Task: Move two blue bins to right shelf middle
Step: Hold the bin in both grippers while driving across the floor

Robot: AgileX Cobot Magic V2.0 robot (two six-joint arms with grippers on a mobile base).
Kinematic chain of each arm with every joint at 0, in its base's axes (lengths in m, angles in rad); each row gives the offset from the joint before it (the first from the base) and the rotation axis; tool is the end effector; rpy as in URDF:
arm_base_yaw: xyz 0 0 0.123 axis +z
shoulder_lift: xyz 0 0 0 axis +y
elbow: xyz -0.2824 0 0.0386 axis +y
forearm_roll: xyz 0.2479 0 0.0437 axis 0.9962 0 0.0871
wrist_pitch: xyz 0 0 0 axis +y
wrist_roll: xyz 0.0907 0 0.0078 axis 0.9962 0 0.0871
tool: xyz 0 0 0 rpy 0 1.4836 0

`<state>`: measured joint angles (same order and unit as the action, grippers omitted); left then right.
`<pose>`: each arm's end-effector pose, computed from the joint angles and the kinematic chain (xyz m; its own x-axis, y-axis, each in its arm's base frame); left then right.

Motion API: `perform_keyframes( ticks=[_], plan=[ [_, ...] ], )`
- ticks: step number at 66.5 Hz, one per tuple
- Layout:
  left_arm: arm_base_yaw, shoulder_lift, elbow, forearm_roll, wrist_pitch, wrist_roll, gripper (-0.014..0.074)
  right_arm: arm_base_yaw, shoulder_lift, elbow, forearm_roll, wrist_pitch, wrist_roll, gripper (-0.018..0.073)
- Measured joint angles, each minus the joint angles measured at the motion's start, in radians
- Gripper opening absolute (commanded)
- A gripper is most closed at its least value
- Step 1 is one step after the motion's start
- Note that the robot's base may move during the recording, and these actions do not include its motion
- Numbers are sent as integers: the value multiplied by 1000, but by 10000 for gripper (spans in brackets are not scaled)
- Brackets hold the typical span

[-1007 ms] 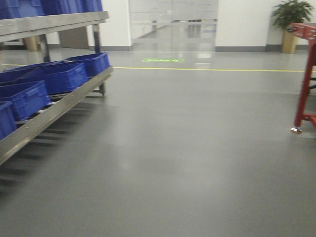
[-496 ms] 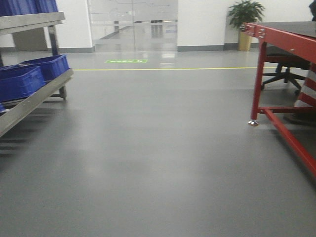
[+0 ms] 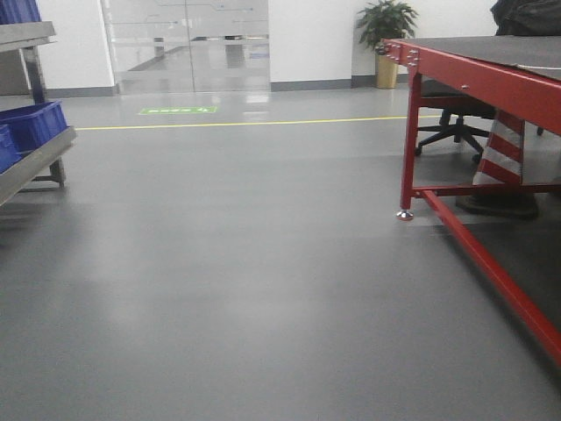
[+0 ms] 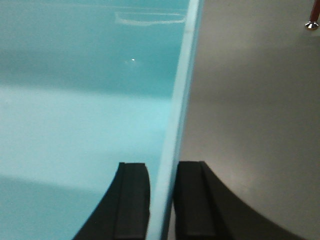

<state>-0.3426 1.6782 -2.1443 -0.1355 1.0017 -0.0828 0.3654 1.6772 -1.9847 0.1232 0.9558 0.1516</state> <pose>0.3281 -0.1280 0.5111 -0.4668 0.0025 -0.8844 0.3624 0.9127 -0.1887 0.3406 0.1401 0.4684 -0.5781 0.0143 -0.8158 -0.3151 0.9184 0.2394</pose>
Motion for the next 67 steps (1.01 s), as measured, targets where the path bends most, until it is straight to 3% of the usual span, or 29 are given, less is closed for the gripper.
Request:
perform_keyframes(
  ticks=[67],
  plan=[
    [3,0,-3,8,-7,11,-111,-7,5,0,-17,15,0,-154]
  ],
)
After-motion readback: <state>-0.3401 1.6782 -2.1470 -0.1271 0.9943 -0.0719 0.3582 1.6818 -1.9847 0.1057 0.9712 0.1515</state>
